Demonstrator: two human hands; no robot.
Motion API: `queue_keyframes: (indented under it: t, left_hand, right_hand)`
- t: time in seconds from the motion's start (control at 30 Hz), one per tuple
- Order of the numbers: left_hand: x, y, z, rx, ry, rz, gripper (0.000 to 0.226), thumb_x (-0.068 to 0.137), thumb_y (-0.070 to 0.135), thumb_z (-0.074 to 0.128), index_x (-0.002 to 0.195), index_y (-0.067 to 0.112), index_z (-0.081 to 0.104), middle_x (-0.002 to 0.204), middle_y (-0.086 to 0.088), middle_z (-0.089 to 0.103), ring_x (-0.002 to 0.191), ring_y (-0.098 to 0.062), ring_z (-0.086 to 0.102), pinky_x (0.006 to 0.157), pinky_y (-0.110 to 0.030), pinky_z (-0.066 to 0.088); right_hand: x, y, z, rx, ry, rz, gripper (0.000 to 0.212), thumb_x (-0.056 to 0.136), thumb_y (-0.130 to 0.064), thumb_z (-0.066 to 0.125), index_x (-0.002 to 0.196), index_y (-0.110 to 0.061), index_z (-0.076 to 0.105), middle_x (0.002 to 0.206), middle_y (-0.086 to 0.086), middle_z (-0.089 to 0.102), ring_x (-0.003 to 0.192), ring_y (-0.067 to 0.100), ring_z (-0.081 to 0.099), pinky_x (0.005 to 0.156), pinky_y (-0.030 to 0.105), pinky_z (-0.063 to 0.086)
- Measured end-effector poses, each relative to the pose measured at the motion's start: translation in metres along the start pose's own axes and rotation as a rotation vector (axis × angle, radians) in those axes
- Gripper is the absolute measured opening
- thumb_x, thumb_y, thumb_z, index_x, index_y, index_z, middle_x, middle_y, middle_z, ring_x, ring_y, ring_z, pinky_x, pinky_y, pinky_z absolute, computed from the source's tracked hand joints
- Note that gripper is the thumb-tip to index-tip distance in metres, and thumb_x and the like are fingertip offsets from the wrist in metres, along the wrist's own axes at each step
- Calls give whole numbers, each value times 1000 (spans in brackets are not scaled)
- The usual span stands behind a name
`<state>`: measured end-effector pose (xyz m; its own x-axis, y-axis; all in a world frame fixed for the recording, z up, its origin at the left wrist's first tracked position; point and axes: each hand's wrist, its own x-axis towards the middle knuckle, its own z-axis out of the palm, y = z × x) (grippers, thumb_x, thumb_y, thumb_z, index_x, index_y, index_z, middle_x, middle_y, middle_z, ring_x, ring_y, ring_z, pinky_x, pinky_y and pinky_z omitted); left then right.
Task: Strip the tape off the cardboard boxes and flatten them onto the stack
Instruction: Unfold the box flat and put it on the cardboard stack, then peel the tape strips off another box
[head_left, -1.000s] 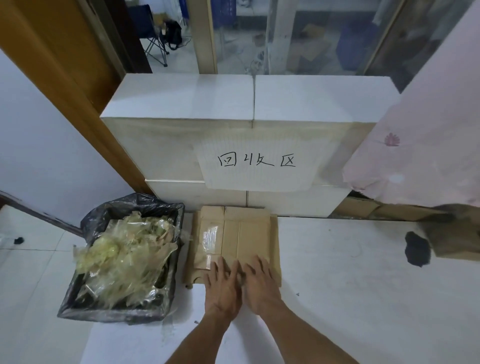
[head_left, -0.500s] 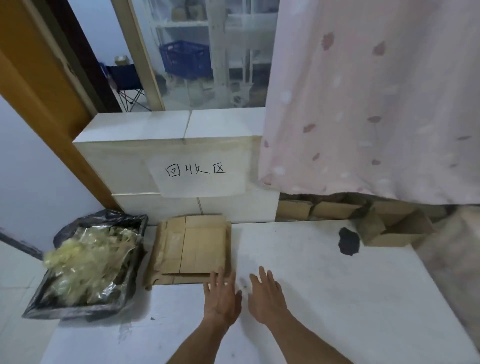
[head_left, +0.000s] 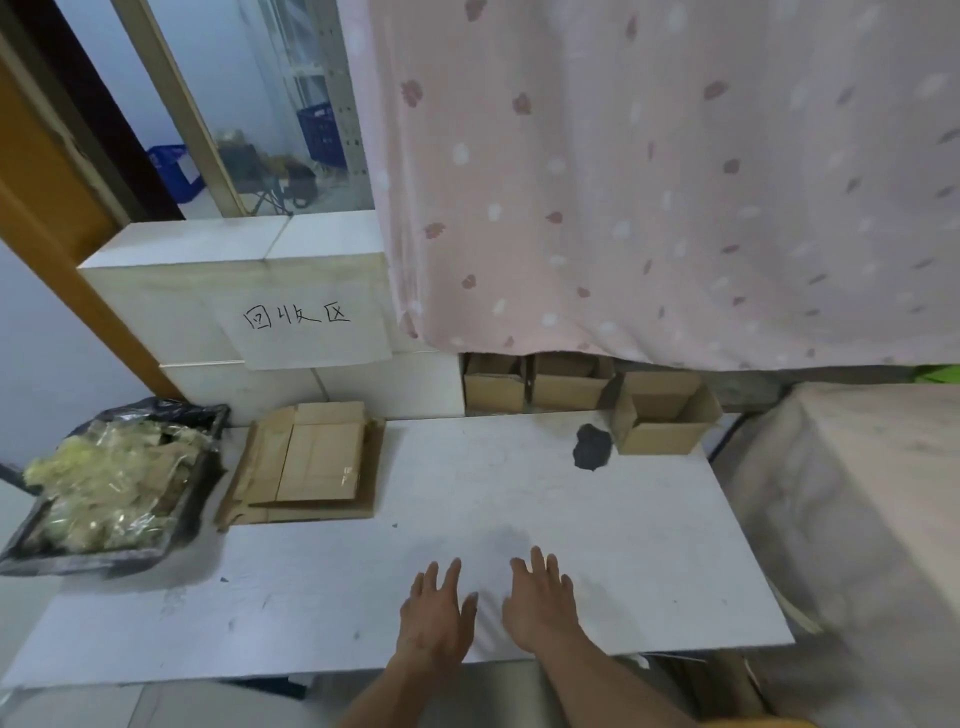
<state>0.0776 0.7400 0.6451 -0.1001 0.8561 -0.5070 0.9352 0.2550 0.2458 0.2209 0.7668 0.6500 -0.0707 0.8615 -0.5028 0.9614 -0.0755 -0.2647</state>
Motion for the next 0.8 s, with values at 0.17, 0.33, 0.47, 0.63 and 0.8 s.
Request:
queue_keyframes:
  t: [0.17,0.33,0.47,0.63,0.8]
  left_hand:
    - [9,16,-22,-12,20,41,63,102,56,26,158,30,12,165,-1,15,151,-25,16,120,-43,25]
    - [38,12,-38,-19,52,70,62,102,54,29,157,28,15,164,-2,18,149,-26,21,119,-42,27]
    - [62,14,-46,4,53,127,63,102,53,30,157,26,15,164,-4,18,149,-27,21,118,-43,28]
    - [82,24,-52,112,30,206,65,103,53,27,159,25,6,166,-5,4,152,-30,10,120,-44,21]
    - [118,45,-65,179,44,266,68,104,51,26,158,23,-3,166,-6,-8,153,-31,-4,122,-46,12]
  right_hand:
    - [3,0,-17,29,50,40,60,101,-27,47,155,-21,20,165,8,6,151,33,7,121,45,13]
    - [12,-13,-38,25,101,70,60,99,-29,51,152,-19,25,159,10,20,145,32,21,117,43,23]
    - [23,-15,-46,12,133,100,62,98,-28,50,153,-18,22,160,10,16,147,32,17,118,44,22]
    - [40,-9,-44,39,165,126,66,100,-32,49,156,-20,15,165,9,4,151,32,7,120,45,15]
    - [63,6,-34,58,165,118,69,101,-34,47,157,-21,8,165,10,-4,152,32,1,121,45,12]
